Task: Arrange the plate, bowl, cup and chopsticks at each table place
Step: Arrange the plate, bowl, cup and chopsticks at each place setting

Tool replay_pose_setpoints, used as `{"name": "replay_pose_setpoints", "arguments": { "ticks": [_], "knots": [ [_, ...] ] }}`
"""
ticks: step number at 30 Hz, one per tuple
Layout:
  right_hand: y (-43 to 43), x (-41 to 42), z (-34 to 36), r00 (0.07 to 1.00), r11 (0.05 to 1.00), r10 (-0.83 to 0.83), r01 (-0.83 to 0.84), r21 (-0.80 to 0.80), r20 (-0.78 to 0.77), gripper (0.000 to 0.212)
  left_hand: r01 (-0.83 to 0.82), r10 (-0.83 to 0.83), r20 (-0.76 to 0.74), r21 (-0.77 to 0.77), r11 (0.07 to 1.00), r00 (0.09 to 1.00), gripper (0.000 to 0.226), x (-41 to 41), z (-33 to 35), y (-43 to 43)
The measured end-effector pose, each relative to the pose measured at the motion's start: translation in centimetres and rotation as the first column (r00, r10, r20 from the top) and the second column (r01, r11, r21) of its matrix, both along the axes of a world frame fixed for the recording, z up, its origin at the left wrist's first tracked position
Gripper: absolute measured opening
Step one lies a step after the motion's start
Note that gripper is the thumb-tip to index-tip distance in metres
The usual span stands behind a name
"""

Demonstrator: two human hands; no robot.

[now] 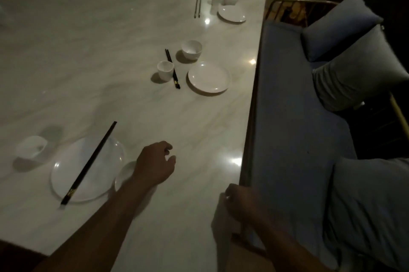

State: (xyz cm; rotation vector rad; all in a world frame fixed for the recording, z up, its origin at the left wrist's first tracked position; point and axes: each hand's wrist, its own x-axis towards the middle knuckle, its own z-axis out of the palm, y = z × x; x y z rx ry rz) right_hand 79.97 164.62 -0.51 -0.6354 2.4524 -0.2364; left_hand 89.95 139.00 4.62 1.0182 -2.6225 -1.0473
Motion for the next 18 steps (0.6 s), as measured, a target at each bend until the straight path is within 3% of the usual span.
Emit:
{"name": "replay_pose_setpoints", "arguments": {
  "ticks": [8,18],
  "knots": [
    [-5.0,-6.9,0.4,0.991,0.991,0.135,-0.135,-0.016,-0.007,0.024,-0.156,0.154,-0.053,-0.021,0.988,0.987,0.03,-1.2,-0.6,-1.2],
    [-11.3,-11.6,0.8,0.962,0.963,0.269,-0.268,-0.039,0.036,0.017,-0.244,0.244,-0.01,0.02,0.97,0.97,0.03,-3.2,-0.4,-3.7]
  ]
}}
